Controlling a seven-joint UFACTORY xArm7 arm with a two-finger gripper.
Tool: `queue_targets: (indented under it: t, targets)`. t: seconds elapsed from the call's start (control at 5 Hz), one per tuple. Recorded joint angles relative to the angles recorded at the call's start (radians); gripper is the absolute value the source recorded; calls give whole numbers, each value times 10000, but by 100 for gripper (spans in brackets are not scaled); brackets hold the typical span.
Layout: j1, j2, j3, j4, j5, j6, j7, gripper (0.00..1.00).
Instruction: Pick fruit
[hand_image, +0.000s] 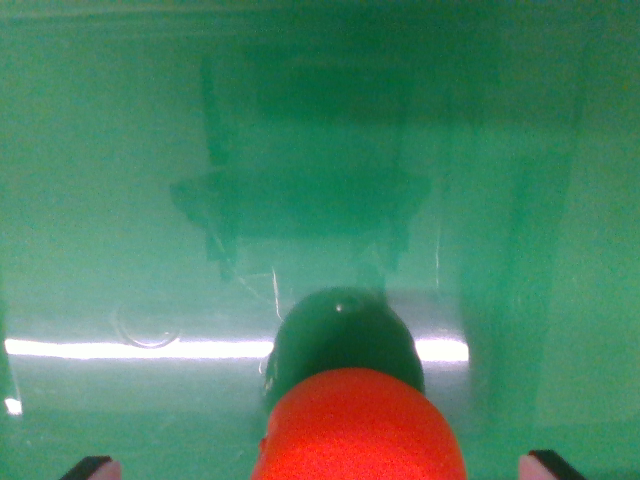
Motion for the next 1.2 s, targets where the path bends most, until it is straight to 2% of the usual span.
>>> queue_targets:
  t: [0.2, 0.4, 0.6, 0.8, 1.0, 1.2]
  targets:
    - [-50, 93, -45, -381, -14, -371, 57, 0]
    - [-50, 93, -45, -381, -14, -371, 57, 0]
    - [-93, 173, -83, -707, -26, -689, 106, 0]
    - [-93, 173, -83, -707, -26, -689, 106, 0]
    - [-132, 246, -119, -1004, -37, -979, 150, 0]
    - [-132, 246, -119, -1004, -37, -979, 150, 0]
